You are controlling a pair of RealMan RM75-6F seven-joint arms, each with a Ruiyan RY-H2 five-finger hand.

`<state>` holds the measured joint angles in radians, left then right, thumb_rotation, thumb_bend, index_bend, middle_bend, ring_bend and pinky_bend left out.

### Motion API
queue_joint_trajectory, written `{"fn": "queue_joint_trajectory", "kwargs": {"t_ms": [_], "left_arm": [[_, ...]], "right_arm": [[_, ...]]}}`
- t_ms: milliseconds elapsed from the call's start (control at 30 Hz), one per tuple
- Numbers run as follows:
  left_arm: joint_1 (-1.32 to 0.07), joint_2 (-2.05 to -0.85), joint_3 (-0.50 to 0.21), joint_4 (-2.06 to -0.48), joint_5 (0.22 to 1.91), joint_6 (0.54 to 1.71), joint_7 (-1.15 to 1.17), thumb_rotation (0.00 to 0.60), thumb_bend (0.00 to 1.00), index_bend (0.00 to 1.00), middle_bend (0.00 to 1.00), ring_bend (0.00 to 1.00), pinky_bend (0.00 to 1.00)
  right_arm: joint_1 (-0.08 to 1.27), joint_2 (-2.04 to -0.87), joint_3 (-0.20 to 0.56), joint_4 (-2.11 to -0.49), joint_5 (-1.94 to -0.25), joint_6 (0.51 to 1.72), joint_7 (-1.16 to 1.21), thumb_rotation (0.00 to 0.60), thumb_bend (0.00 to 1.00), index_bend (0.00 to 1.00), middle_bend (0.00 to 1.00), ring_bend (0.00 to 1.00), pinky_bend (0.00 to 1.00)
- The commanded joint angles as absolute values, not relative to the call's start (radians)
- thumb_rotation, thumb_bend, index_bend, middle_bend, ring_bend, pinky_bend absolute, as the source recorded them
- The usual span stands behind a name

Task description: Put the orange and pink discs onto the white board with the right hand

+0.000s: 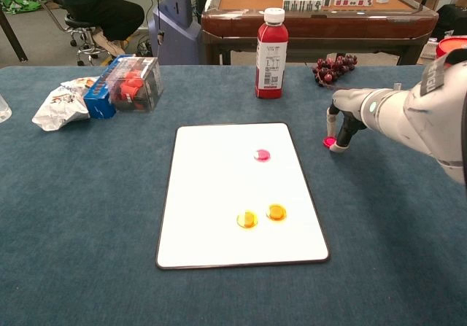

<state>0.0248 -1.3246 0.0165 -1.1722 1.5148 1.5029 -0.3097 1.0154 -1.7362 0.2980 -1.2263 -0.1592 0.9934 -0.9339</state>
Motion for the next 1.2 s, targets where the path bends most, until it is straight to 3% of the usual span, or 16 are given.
{"fn": "queue_joint_trajectory", "kwargs": {"t_ms": [33,500,867,1200], "left_arm": [[0.025,-1.325,0.017,-1.172,1.515,1.502,-0.309,0.6,0.29,0.14,0.24,0.26,0.51],[0.018,-1.313,0.01,-1.2,1.519,1.508,-0.298,0.6,0.29,0.14,0.24,0.26,0.51],[0.022,-1.312,0.004,-1.208,1.516,1.521,-0.31,0.6,0.29,0.14,0.24,0.26,0.51],[0.024,-1.316,0.003,-1.195,1.513,1.522,-0.331,0.6,0.29,0.14,0.24,0.26,0.51]], "right_arm": [[1.007,-1.712,0.305,-1.263,-0.182,1.006,-0.919,0.6,0.32,0.49,1.0,1.0,1.0],[1.009,-1.595,0.324,-1.528,-0.281,1.111,-0.906,0.6,0.32,0.49,1.0,1.0,1.0],[1.057,-1.636,0.307,-1.621,-0.336,1.153,-0.926,0.6,0.32,0.49,1.0,1.0,1.0],[1.095,-1.697,0.286,-1.603,-0.336,1.161,-0.953,0.6,0.32,0.49,1.0,1.0,1.0]]}}
